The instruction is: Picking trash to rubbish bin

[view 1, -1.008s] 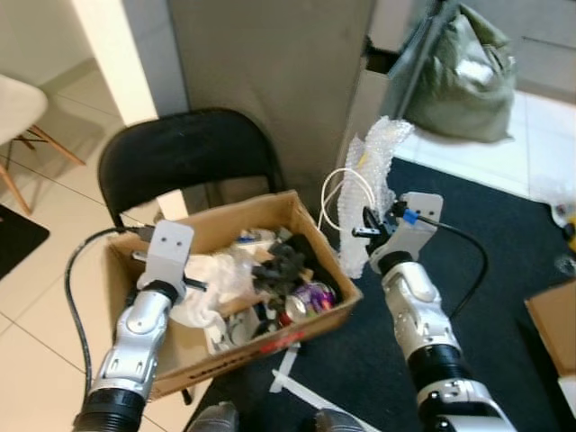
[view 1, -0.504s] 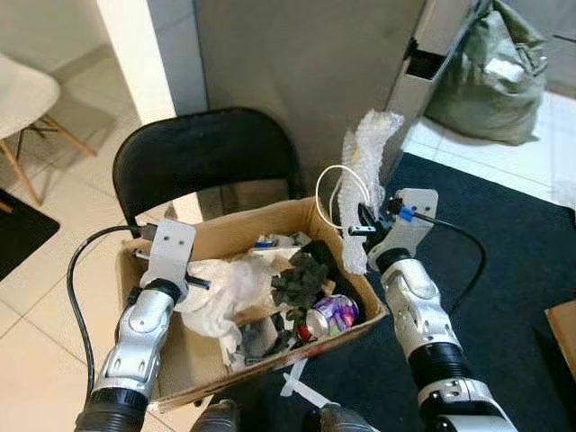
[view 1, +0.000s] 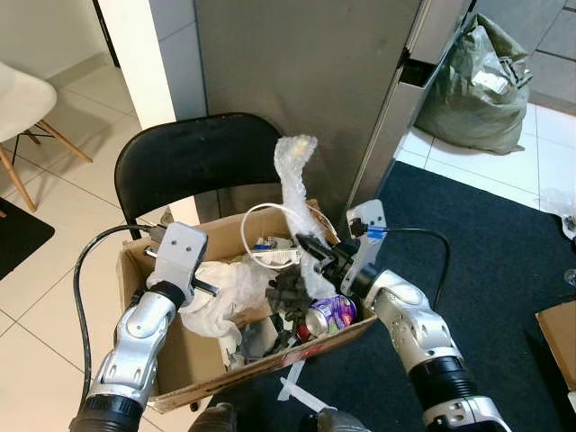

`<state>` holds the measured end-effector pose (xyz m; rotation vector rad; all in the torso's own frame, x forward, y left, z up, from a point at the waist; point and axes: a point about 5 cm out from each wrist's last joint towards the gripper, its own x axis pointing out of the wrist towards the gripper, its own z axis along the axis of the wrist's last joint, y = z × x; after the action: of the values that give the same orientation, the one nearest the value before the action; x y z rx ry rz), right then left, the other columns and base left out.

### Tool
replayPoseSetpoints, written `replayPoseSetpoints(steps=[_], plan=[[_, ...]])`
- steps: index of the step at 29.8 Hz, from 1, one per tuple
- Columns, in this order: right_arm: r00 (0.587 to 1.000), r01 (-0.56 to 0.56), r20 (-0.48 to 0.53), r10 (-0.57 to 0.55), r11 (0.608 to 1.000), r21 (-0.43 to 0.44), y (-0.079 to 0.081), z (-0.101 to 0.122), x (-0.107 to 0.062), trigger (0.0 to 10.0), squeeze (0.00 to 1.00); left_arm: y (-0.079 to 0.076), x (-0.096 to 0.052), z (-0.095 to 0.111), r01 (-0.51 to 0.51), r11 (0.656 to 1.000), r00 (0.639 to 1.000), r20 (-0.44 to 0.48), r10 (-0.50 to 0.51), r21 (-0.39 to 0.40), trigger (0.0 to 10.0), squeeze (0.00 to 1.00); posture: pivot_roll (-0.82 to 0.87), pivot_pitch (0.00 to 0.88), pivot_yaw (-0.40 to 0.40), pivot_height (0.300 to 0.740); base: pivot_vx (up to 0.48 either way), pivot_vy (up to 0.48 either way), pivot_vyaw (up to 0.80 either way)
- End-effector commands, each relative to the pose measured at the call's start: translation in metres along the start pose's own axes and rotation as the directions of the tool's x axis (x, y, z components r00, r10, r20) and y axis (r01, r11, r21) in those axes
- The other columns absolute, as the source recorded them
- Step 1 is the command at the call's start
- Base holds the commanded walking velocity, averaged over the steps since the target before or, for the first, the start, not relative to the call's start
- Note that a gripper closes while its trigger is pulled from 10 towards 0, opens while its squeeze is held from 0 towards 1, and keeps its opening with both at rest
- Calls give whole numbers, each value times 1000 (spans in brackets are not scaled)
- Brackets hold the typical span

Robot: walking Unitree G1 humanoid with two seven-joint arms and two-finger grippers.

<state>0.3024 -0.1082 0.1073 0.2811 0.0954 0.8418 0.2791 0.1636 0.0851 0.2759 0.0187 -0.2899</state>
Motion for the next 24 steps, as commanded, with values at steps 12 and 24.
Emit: replayPoseSetpoints(steps=[12,24], plan=[[967,-222,183,179,942,251,33,34,23,10000,0,-7,-6,2,61,998,998,11,-61,4,10000,0,86,91,-38,740,0,0,0],[930,-306,289,225,911,276,42,75,29,10000,0,-11,-6,3,79,997,997,17,-79,0,10000,0,86,90,-48,740,0,0,0]])
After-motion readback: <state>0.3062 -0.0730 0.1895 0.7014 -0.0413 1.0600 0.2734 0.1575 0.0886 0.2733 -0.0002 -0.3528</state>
